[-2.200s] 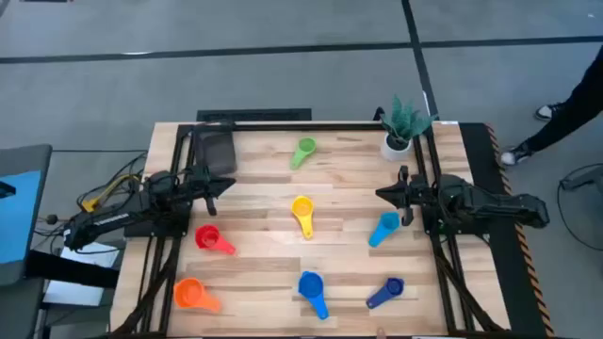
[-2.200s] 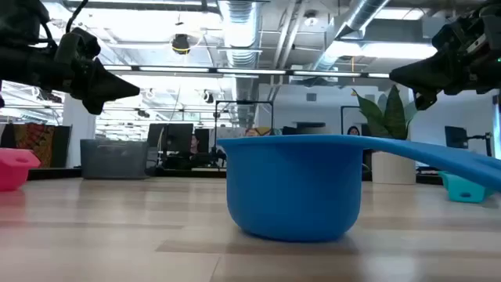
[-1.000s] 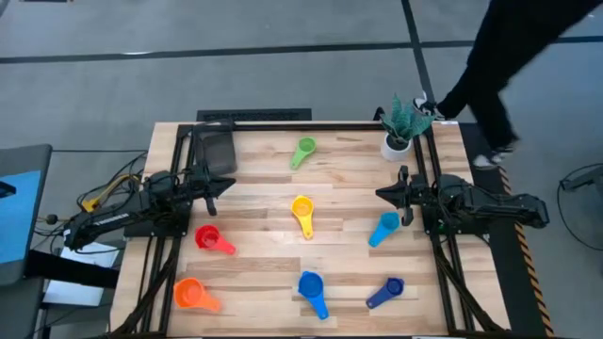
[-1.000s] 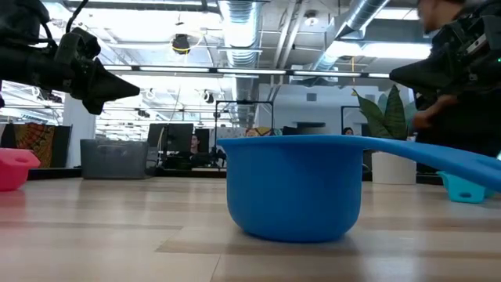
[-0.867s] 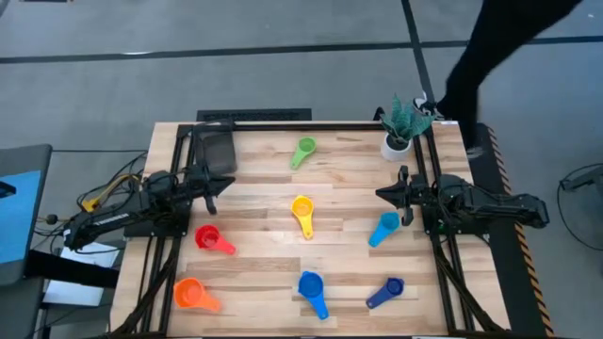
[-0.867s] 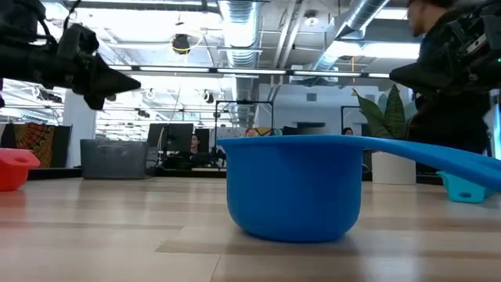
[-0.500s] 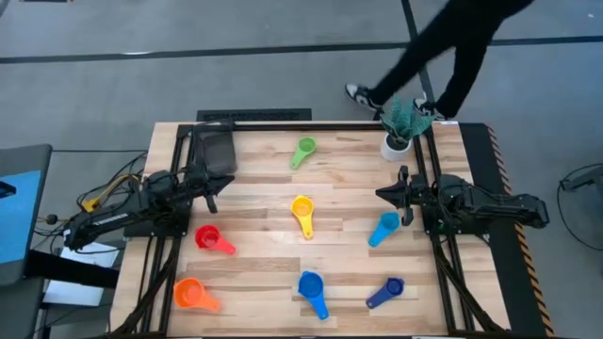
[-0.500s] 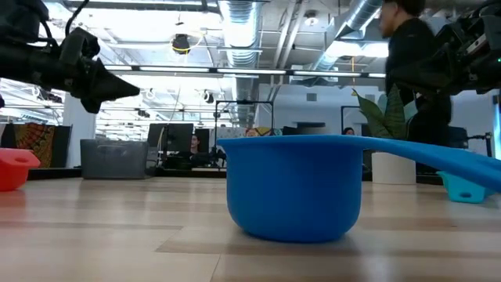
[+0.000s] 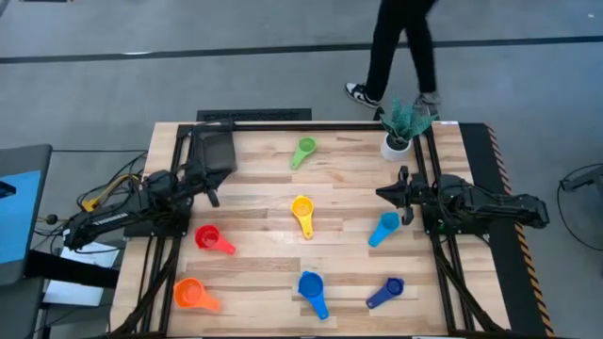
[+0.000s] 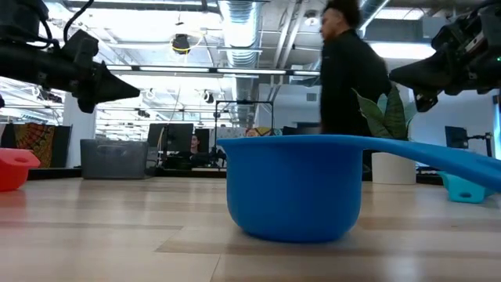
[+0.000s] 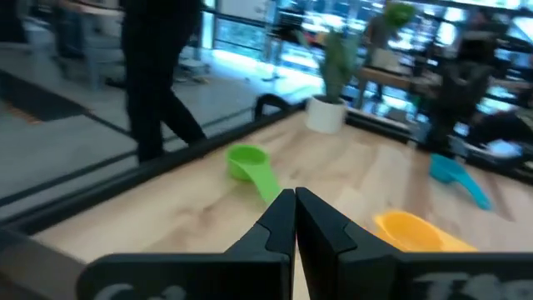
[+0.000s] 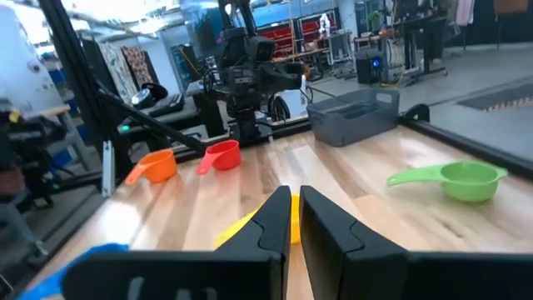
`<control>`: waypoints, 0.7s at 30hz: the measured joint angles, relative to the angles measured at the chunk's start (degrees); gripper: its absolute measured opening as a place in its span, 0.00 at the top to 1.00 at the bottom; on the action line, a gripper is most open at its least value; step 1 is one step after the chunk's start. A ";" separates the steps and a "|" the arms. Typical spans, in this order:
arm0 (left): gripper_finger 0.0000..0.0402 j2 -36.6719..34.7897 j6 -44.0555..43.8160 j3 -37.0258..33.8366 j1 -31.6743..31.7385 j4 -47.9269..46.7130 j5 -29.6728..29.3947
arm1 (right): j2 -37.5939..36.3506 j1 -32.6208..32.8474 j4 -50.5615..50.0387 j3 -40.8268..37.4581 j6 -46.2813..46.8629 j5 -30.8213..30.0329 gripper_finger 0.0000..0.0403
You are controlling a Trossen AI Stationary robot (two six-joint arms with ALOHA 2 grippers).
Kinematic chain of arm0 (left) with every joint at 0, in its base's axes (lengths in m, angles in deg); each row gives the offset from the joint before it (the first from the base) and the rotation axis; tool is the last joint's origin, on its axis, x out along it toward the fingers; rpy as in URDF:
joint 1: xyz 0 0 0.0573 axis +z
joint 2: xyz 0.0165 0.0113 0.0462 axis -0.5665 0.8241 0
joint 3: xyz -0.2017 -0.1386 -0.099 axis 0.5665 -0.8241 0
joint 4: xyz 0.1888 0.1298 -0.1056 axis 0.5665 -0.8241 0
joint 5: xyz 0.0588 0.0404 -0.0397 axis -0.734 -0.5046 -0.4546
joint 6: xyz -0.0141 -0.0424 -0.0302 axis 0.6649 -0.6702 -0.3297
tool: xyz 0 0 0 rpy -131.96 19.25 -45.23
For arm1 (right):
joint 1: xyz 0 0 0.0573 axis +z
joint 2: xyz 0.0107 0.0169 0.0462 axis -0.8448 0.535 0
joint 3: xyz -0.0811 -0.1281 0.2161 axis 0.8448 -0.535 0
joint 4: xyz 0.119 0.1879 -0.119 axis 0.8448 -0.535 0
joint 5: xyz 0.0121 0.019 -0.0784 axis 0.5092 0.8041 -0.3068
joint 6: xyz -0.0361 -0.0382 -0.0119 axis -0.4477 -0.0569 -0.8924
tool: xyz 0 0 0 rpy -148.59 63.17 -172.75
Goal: Nest measuring cups in basket
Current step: Stack the red measuring cup on top of the orange measuring cup
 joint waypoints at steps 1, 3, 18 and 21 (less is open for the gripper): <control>1.00 0.00 0.02 0.00 0.00 0.04 -0.96 | 0.00 -0.02 0.15 0.00 0.87 -0.07 0.86; 1.00 0.00 1.26 -0.06 0.02 0.36 -1.84 | 0.00 -0.33 1.01 0.00 1.07 -1.12 0.86; 1.00 0.00 15.30 -1.16 1.79 5.96 -15.50 | 0.05 -6.08 3.07 0.00 3.89 -20.34 0.86; 1.00 0.00 12.49 -1.20 3.07 5.98 -20.13 | 0.31 -7.68 2.73 0.00 7.76 -20.71 0.86</control>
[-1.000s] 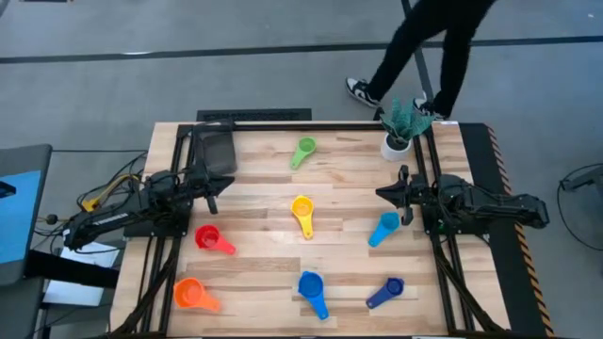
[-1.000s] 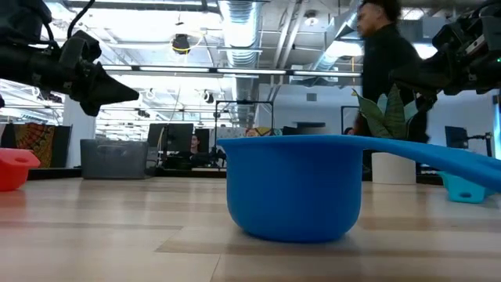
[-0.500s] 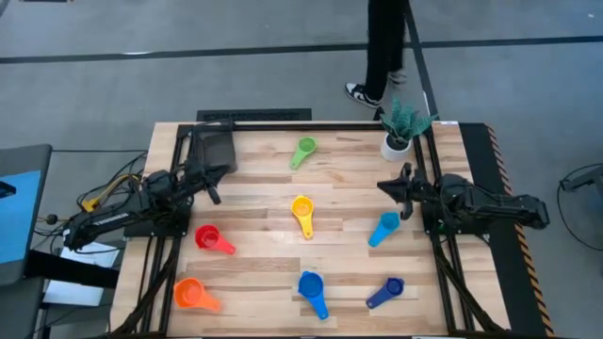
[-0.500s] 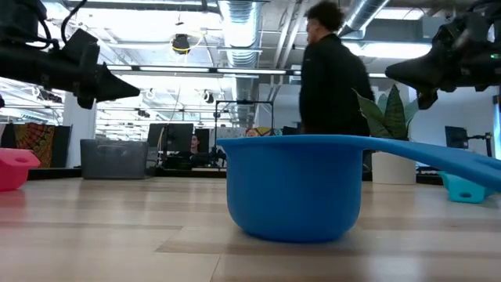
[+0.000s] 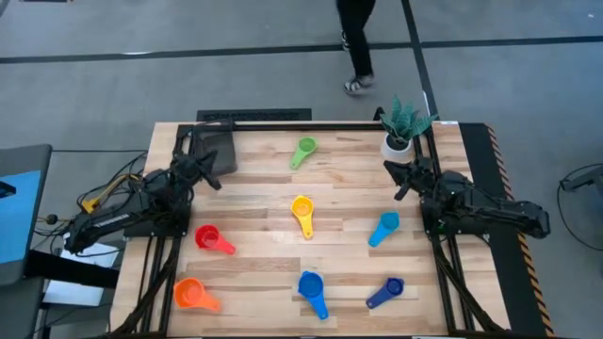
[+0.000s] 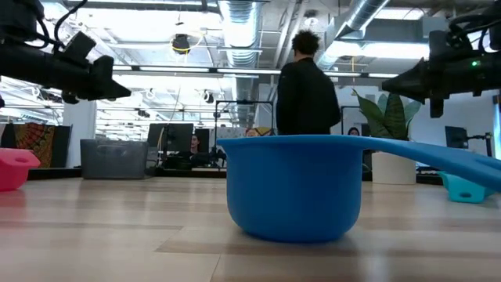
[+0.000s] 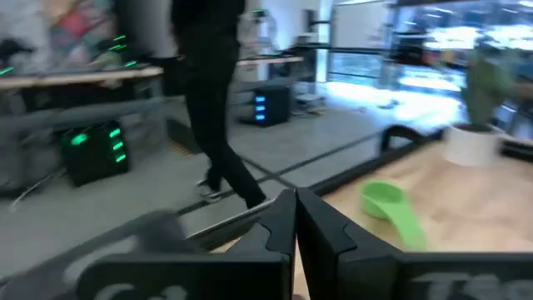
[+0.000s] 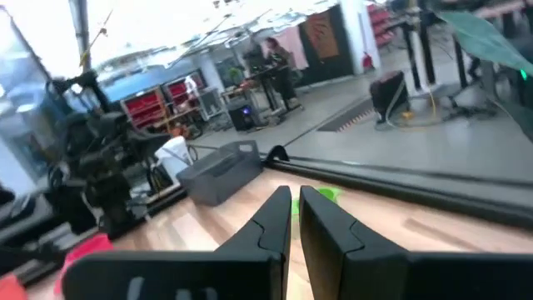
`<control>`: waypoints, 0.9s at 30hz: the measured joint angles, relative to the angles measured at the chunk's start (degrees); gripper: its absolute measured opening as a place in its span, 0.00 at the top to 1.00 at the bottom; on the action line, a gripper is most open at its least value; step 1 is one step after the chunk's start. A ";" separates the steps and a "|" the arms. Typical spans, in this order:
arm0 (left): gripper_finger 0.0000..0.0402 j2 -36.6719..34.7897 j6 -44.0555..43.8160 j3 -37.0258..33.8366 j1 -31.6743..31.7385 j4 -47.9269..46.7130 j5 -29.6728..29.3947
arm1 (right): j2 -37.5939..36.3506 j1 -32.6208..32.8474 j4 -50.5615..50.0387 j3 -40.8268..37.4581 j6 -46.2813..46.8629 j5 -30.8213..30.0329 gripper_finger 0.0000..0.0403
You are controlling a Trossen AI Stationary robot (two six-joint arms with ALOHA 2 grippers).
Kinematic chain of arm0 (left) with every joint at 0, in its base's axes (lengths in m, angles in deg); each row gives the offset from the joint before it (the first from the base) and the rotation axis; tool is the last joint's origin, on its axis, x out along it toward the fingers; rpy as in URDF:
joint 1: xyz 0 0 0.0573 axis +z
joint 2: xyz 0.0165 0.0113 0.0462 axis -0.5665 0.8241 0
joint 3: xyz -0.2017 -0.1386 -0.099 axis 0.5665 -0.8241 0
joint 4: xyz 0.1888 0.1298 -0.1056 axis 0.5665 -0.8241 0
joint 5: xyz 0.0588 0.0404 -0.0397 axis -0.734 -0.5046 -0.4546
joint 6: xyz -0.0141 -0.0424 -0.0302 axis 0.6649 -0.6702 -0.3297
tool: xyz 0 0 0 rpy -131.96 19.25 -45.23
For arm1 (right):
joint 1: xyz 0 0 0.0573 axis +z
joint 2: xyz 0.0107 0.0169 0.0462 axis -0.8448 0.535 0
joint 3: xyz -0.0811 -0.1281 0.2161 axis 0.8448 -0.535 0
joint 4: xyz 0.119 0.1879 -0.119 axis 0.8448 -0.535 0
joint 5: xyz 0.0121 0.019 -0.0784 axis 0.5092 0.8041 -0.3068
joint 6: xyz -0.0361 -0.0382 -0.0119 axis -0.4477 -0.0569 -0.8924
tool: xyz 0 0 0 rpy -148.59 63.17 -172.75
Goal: Nest measuring cups in basket
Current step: Stack the red measuring cup on top of the orange measuring cup
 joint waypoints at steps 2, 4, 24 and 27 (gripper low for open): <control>1.00 -0.02 -0.22 -0.01 1.07 -0.24 -1.39 | 0.20 -0.79 0.16 0.00 1.43 -0.06 0.86; 1.00 0.00 0.26 -0.03 2.17 -0.44 -1.47 | 0.16 -1.81 0.42 0.00 -0.18 -0.27 0.85; 1.00 0.00 -3.55 2.03 0.22 0.78 26.31 | 0.96 0.11 8.23 0.29 -6.00 9.31 0.59; 1.00 0.00 -3.70 2.03 -2.32 0.95 26.91 | 3.13 1.52 7.74 0.26 0.46 6.42 0.57</control>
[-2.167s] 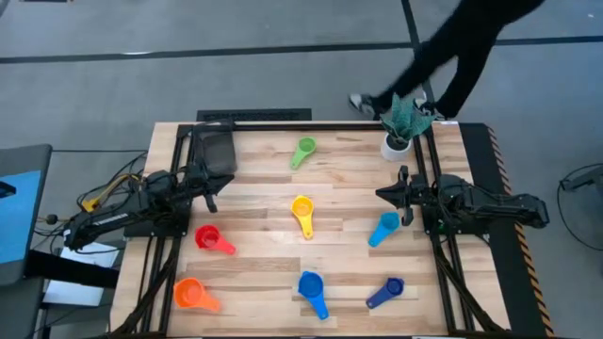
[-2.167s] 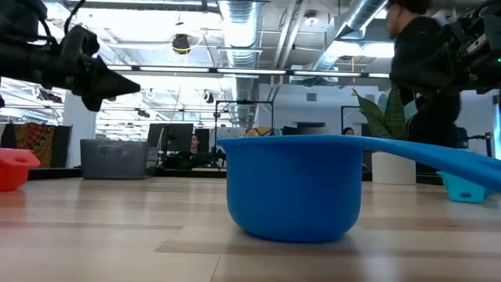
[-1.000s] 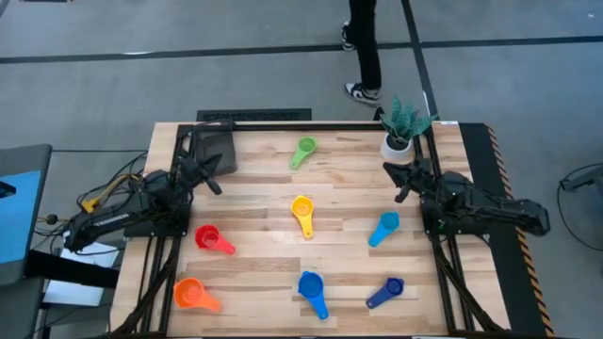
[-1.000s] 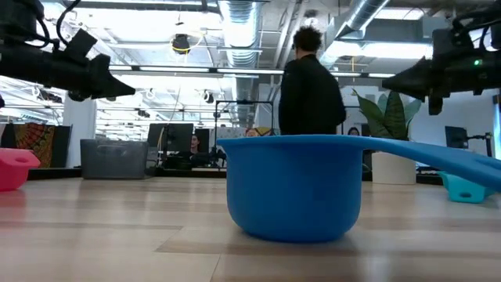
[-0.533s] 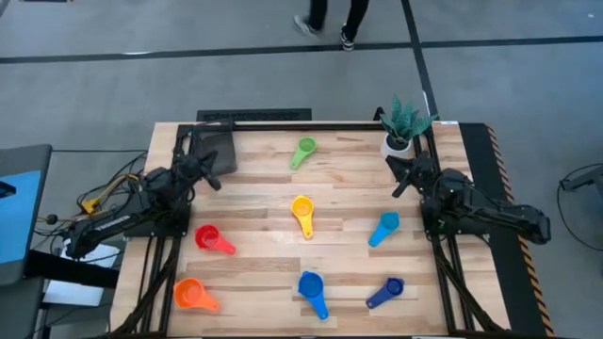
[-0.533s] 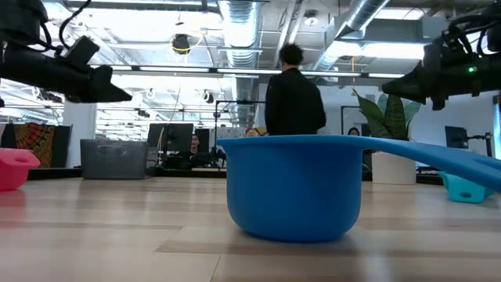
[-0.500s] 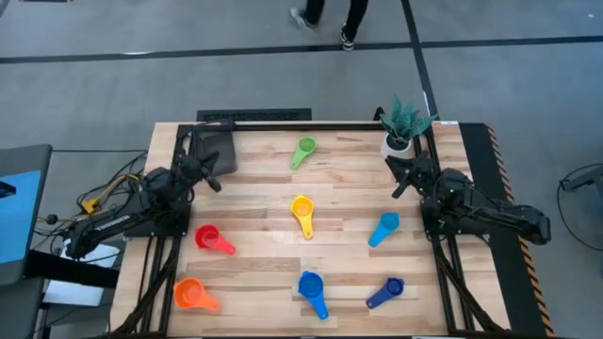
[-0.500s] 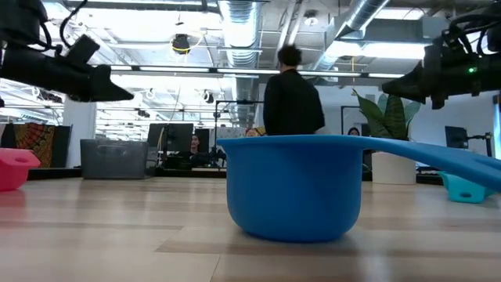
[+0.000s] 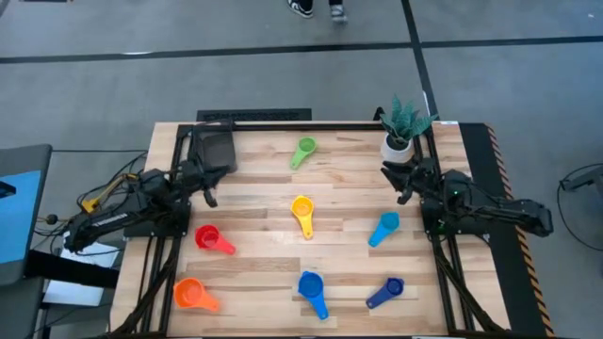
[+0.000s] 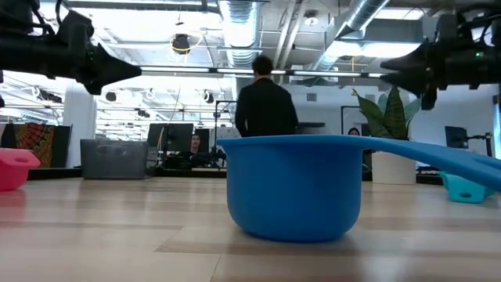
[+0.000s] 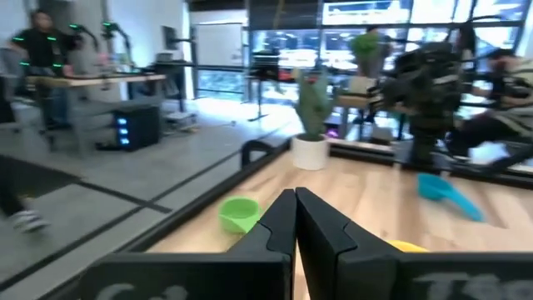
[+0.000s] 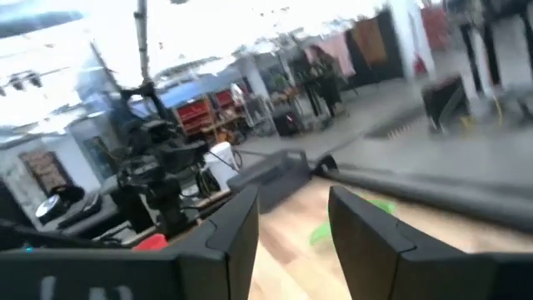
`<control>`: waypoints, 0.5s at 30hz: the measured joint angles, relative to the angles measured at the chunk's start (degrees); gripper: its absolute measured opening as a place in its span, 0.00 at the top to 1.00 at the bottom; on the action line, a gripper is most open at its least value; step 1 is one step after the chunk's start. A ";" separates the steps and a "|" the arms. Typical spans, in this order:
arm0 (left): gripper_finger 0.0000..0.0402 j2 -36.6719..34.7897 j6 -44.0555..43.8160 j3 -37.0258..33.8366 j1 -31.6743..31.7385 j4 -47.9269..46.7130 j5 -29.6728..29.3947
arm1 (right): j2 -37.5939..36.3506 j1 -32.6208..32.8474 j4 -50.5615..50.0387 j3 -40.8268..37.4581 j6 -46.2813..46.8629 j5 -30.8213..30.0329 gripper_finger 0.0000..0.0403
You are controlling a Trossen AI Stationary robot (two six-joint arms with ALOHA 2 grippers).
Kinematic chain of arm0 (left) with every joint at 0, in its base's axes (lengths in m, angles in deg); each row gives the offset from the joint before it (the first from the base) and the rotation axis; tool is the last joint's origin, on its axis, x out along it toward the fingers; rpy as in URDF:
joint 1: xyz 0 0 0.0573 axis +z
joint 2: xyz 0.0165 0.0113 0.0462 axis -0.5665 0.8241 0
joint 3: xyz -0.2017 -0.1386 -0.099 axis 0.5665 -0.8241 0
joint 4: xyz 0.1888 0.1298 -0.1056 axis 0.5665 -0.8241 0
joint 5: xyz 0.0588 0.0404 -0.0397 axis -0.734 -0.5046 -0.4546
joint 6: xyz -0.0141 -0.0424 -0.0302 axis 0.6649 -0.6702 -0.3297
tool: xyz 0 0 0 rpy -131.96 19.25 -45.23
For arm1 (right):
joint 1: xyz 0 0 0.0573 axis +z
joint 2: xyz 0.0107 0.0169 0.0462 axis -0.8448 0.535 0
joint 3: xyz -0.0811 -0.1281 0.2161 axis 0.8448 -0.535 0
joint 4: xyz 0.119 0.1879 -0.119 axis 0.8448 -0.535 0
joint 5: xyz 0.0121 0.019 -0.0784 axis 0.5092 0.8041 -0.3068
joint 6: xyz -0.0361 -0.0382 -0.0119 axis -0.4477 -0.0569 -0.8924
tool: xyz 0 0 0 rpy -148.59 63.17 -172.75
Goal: Nest measuring cups in basket
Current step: Stack the red measuring cup on top of the orange measuring cup
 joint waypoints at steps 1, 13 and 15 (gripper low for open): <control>1.00 0.00 0.19 0.00 -0.84 0.05 -0.23 | 1.06 0.52 -0.08 0.01 1.32 -0.99 0.56; 0.94 0.01 -2.60 0.00 -8.68 -0.22 -3.39 | 23.79 6.51 15.46 2.25 3.99 -8.59 0.58; 0.90 0.49 -2.67 0.02 -10.14 -0.13 -4.83 | 29.38 7.24 15.74 4.91 3.97 -9.05 0.58</control>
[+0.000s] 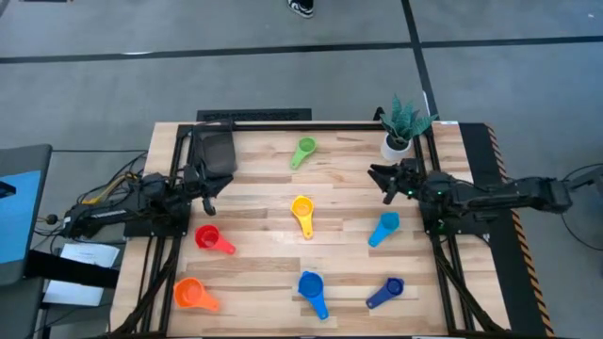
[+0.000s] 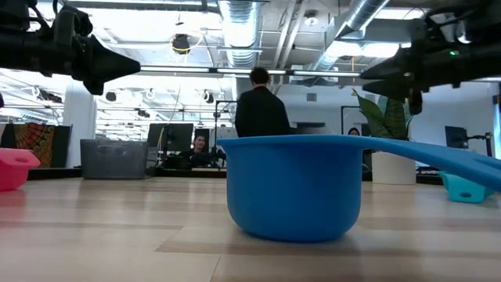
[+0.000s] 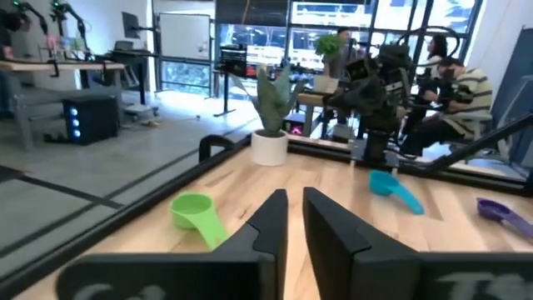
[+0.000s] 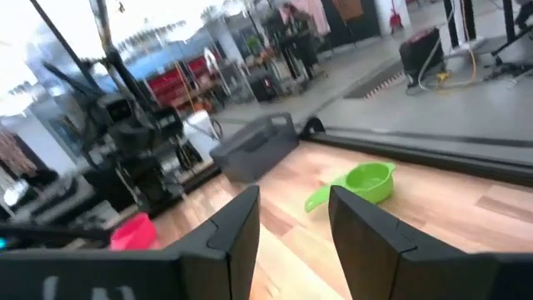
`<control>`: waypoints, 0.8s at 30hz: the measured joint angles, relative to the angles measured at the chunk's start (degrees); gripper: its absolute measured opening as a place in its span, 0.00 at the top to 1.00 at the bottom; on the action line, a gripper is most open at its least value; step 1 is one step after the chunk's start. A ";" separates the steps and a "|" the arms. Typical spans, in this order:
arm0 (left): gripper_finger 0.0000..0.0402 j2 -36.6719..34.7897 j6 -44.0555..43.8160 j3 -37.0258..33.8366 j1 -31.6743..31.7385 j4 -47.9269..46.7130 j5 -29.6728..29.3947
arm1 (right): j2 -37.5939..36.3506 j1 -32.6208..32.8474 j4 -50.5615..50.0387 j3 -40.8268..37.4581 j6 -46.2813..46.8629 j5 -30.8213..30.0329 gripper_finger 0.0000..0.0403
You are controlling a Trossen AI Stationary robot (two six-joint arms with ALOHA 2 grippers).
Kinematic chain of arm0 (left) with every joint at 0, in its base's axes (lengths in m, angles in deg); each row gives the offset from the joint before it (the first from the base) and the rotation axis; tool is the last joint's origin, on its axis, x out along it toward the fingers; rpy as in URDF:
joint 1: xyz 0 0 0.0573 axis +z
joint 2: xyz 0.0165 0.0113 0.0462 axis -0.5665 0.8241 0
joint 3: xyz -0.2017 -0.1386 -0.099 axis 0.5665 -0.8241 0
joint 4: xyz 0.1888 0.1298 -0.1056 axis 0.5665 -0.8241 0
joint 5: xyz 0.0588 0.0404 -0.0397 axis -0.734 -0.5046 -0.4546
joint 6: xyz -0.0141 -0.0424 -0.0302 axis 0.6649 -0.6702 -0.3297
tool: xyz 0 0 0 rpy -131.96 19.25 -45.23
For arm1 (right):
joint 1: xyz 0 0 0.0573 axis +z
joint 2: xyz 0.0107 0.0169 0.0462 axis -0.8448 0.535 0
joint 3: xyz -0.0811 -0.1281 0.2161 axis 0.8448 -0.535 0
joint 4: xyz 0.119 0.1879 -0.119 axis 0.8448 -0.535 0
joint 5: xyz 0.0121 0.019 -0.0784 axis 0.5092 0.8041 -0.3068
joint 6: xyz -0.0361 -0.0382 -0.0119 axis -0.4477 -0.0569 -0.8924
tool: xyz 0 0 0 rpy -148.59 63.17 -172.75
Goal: Nest measuring cups in basket
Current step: Stack the red measuring cup on top of the orange measuring cup
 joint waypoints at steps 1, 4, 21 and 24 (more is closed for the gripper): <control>0.88 0.38 -0.03 0.02 -0.72 0.02 -0.92 | 3.09 0.41 0.00 1.54 0.01 -0.54 0.58; 0.83 2.41 -1.62 0.06 -2.50 0.10 -2.75 | 12.38 1.61 -0.29 6.47 -0.09 -2.91 0.58; 0.74 21.67 -16.32 18.47 -13.77 -25.87 0.37 | 43.42 6.45 -2.10 33.63 -10.60 -5.01 0.59; 0.74 24.19 -20.06 21.70 -17.15 -31.39 3.48 | 46.68 6.50 -2.18 36.39 -11.19 -4.51 0.57</control>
